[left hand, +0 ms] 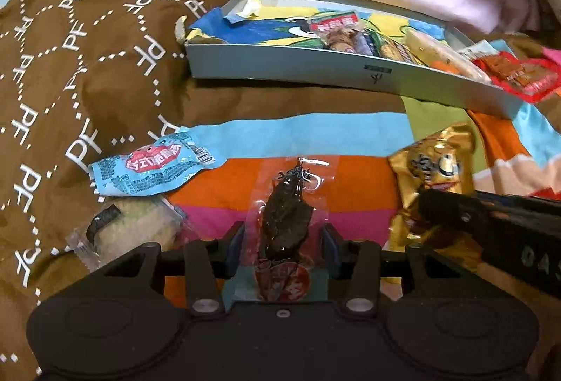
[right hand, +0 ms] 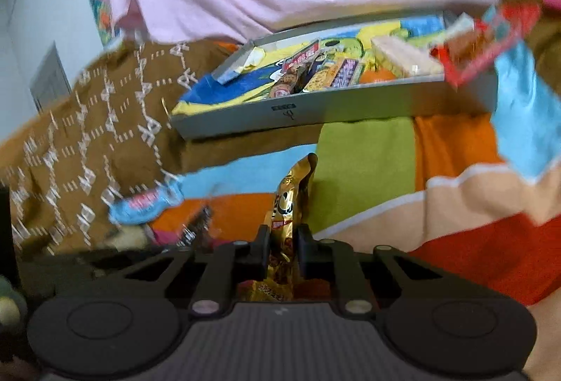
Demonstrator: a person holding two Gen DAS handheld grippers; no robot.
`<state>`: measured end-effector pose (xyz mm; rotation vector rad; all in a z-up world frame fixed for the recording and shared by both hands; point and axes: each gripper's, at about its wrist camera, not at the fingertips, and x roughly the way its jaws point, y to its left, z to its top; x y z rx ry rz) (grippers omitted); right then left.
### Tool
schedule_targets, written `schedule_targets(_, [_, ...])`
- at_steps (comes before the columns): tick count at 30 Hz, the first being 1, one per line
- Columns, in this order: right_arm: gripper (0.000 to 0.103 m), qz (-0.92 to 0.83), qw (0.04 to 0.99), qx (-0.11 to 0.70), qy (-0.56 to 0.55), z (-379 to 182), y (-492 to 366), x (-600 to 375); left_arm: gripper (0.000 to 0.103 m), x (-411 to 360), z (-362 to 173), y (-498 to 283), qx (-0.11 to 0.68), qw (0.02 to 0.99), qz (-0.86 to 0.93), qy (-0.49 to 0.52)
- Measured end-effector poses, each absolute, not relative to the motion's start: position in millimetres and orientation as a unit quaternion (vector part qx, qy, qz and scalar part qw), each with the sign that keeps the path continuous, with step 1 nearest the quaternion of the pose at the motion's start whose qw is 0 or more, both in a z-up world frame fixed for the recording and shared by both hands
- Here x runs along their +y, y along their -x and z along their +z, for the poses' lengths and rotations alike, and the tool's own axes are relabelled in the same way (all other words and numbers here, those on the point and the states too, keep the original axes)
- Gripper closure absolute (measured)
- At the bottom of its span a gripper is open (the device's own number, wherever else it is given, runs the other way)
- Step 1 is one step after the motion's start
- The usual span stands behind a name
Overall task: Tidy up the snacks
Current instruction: 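Carry the meat-stick packet and gold candy bag over the grey tray with both tools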
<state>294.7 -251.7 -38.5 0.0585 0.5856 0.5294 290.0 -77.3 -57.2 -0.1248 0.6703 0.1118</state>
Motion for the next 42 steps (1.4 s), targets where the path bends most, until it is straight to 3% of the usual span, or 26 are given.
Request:
schedule_targets(11, [0.085, 0.209, 0.954, 0.198, 0.082, -13.1, -264.9, -251.1, 0.056, -87.5, -29.4, -279.9, 0.304, 0.944, 0.067, 0.103])
schedule_targets(19, [0.085, 0.197, 0.970, 0.130, 0.051, 1.7, -265.4, -260.9, 0.056, -97.4, 12.4, -288.0, 0.237, 0.964, 0.064, 0.097])
schedule_targets(30, [0.085, 0.185, 0.980, 0.070, -0.019, 14.0, -319.1, -271.4, 0.055, -77.9, 64.6, -372.7, 0.181, 0.972, 0.129, 0.079])
schedule_targets(42, [0.085, 0.205, 0.974, 0.053, -0.079, 11.0, -371.5, -261.3, 0.055, -74.0, 51.0, -438.7, 0.172, 0.976, 0.103, 0.079])
